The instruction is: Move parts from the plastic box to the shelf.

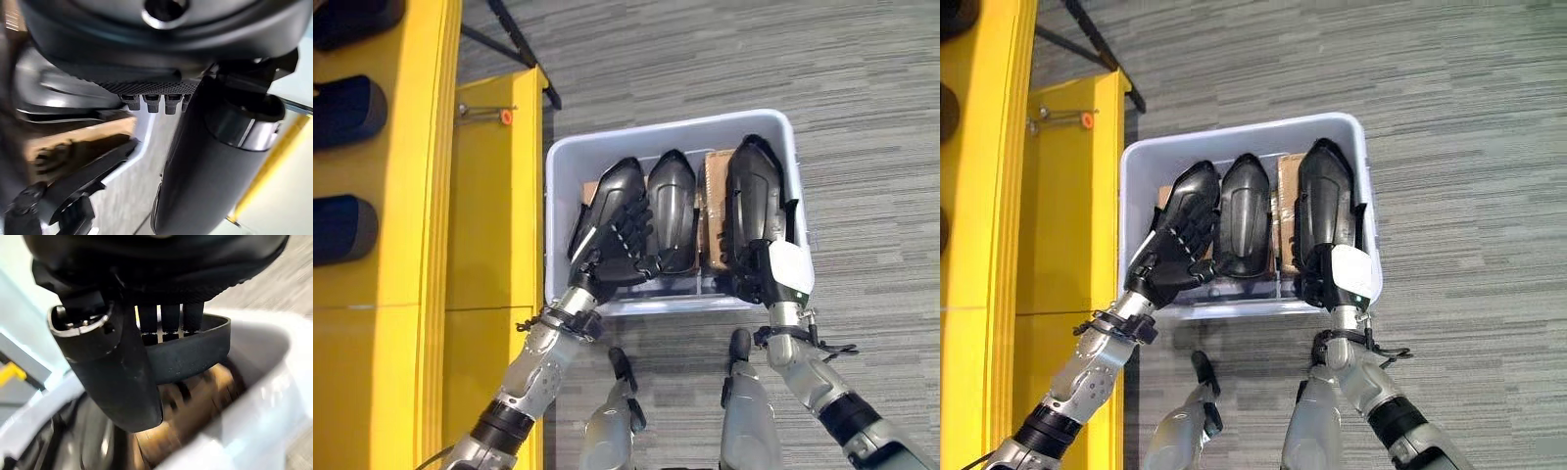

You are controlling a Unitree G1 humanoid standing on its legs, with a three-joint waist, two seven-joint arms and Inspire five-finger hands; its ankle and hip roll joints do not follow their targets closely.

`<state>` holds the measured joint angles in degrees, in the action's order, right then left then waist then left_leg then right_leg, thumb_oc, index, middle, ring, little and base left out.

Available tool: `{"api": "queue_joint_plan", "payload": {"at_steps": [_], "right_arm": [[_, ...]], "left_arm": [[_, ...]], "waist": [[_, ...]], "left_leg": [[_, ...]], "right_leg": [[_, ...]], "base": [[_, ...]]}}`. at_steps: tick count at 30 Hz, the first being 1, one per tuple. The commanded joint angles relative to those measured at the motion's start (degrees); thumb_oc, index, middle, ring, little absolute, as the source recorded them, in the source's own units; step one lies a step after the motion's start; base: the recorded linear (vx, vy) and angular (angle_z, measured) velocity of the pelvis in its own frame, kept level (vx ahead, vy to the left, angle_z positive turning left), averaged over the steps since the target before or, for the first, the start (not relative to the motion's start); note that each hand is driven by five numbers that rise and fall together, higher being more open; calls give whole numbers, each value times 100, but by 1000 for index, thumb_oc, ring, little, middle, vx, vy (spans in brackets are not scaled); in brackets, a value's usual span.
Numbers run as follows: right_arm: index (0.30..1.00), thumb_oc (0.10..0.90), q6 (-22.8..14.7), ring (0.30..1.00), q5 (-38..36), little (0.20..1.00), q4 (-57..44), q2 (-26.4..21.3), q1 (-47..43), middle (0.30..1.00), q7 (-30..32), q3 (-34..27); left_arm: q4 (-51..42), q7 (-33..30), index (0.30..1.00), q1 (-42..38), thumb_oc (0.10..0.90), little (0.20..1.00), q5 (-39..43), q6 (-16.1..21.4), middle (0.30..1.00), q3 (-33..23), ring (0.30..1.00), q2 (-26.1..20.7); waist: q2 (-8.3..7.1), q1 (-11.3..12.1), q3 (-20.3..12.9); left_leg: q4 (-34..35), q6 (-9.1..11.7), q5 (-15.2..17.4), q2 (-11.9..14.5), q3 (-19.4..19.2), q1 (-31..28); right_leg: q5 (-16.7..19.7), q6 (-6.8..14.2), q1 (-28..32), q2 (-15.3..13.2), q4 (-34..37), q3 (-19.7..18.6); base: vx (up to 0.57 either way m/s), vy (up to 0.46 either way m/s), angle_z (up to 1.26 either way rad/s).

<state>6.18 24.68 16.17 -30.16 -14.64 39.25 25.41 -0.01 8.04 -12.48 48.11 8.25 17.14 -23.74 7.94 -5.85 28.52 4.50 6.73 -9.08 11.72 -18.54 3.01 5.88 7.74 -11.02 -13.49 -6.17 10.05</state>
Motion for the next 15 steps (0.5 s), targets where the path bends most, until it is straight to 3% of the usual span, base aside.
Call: {"api": "queue_joint_plan", "payload": {"at_steps": [1, 12, 14, 15], "right_arm": [[300, 400, -258, 300, 408, 300, -402, -320, -300, 300, 806, -673], [300, 400, -561, 300, 198, 300, -1388, -311, -83, 300, 912, -1038], [300, 400, -606, 300, 133, 300, -1639, -275, -181, 300, 741, -1150], [300, 400, -728, 300, -36, 300, -2050, -286, -138, 300, 479, -1259]], "left_arm": [[-702, 158, 1000, 28, 900, 1000, -16, 567, 1000, -144, 1000, 49], [-654, 86, 1000, 423, 900, 1000, -62, 275, 1000, -214, 1000, 121], [-677, 137, 1000, 506, 900, 1000, -111, 149, 1000, -259, 1000, 148], [-738, 154, 1000, 645, 900, 1000, -105, 19, 1000, -374, 1000, 103]], "waist": [[-112, -76, -477], [-240, -82, -1106], [-271, -48, -1315], [-346, -6, -1574]], "left_leg": [[-229, -80, 415, 51, -24, 284], [-154, -80, 442, 91, 38, -215], [-135, -78, 457, 99, 53, -345], [-139, -85, 493, 107, 78, -472]], "right_leg": [[-1108, -102, -180, 147, -651, -33], [-1075, -152, 570, 232, -296, -105], [-1080, -181, 773, 258, -221, -74], [-1135, -225, 1028, 305, -177, -35]], "base": [[83, 9, -6], [105, -30, -9], [188, -71, -6], [150, -70, -7]]}}
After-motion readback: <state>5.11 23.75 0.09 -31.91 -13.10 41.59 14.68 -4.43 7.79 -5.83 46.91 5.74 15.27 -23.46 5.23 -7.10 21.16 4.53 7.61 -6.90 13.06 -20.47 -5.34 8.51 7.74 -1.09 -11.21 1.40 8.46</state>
